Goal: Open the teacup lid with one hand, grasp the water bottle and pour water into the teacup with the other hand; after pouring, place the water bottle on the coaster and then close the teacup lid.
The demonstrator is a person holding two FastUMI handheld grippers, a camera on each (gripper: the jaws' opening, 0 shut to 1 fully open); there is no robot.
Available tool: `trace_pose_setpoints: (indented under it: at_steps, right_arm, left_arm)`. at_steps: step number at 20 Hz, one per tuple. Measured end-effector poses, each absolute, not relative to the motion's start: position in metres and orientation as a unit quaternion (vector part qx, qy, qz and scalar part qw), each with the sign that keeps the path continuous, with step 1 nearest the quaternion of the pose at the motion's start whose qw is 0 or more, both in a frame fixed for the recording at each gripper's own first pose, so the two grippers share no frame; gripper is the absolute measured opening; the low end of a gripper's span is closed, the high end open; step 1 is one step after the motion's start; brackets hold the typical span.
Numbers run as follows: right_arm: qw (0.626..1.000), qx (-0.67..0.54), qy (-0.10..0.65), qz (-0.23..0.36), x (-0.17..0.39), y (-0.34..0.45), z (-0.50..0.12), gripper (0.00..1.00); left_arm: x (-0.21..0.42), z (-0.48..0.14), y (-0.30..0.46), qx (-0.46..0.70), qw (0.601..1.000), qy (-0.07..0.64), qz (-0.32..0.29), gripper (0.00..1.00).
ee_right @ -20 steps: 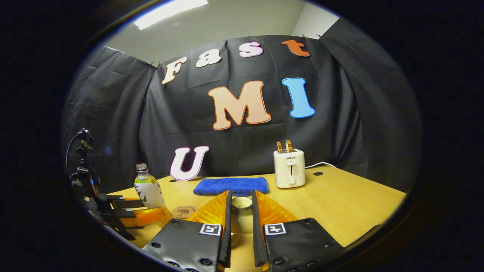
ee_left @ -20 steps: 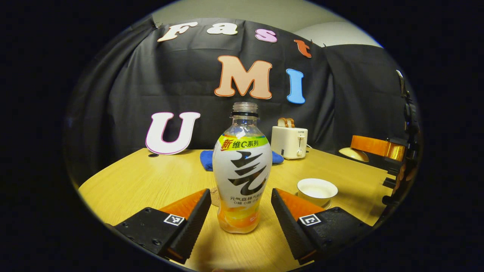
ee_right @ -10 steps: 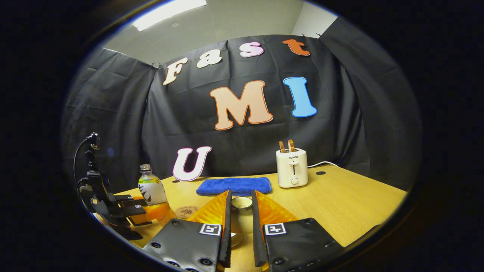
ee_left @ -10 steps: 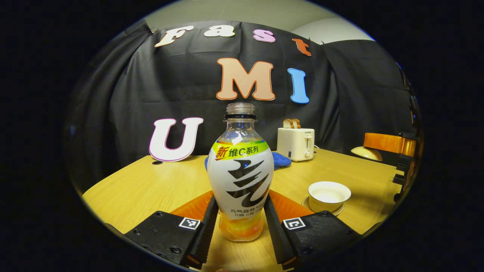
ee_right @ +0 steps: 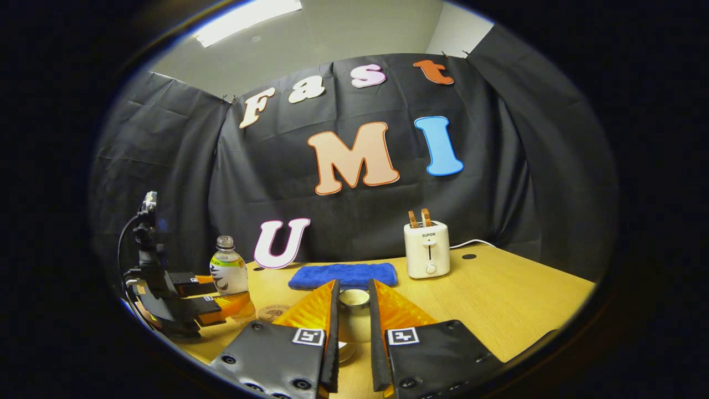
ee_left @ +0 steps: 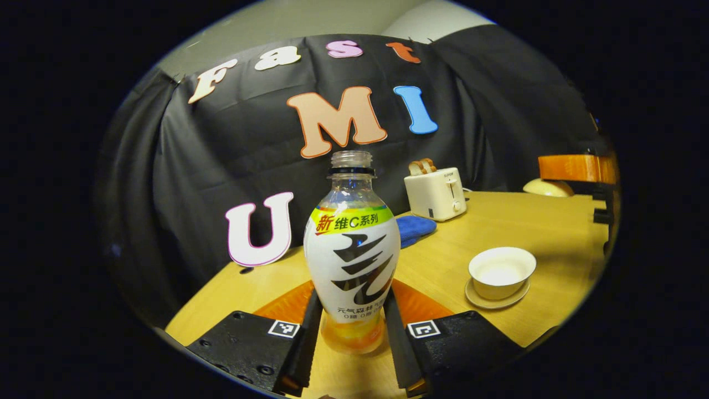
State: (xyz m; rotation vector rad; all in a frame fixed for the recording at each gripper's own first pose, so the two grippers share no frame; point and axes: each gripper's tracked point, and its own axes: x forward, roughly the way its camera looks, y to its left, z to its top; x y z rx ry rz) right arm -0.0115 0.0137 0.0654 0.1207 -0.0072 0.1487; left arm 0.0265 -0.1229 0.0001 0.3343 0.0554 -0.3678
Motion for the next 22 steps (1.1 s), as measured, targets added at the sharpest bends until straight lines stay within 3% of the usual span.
trace_pose_setpoints:
  at_steps: [8,15,22]
  right_arm:
    - [0.997,0.055,-0.006,0.06,-0.012,-0.002,0.068,0.25]
    - [0.997,0.061,-0.014,0.047,-0.015,-0.015,0.076,0.29]
    - [0.997,0.058,-0.015,0.046,-0.016,-0.015,0.078,0.27]
  left_arm:
    - [0.037,-0.004,-0.129,0.301,0.937,0.002,-0.174,0.56]
    - [0.047,-0.013,-0.13,0.42,0.893,-0.025,-0.158,0.55]
    - [0.048,-0.021,-0.139,0.502,0.849,-0.041,-0.162,0.55]
